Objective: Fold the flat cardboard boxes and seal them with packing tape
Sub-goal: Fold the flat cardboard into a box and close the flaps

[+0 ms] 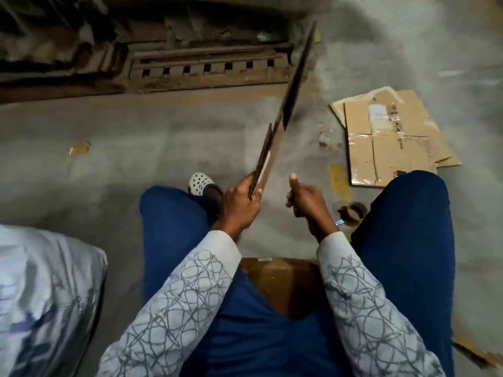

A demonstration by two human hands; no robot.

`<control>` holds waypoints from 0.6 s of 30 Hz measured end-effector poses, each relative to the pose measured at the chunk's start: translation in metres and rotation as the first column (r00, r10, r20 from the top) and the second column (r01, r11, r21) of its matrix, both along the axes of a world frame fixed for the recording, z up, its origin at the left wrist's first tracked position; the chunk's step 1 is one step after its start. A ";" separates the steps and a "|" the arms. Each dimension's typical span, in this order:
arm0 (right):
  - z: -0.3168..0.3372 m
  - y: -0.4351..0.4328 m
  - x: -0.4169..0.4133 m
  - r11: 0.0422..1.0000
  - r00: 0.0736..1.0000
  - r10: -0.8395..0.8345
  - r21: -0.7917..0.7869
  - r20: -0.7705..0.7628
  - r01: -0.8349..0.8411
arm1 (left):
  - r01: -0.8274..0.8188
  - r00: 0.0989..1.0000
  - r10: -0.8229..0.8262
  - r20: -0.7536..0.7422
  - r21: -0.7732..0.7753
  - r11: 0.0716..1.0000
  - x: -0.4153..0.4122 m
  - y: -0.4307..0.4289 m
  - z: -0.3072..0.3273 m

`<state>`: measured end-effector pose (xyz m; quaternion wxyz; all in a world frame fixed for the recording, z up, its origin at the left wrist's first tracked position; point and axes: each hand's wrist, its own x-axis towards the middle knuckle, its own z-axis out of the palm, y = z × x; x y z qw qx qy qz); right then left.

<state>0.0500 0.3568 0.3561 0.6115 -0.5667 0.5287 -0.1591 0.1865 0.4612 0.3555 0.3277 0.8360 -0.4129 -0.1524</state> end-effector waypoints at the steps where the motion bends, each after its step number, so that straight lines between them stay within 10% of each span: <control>1: -0.004 -0.003 0.001 0.999 0.999 -0.038 0.034 0.034 0.037 | 0.038 0.999 -0.039 0.029 0.040 0.998 0.000 0.000 -0.006; 18: -0.043 -0.014 -0.026 0.969 0.977 -0.210 0.135 0.027 0.205 | 0.121 0.974 -0.082 -0.210 0.179 0.976 -0.045 -0.041 -0.022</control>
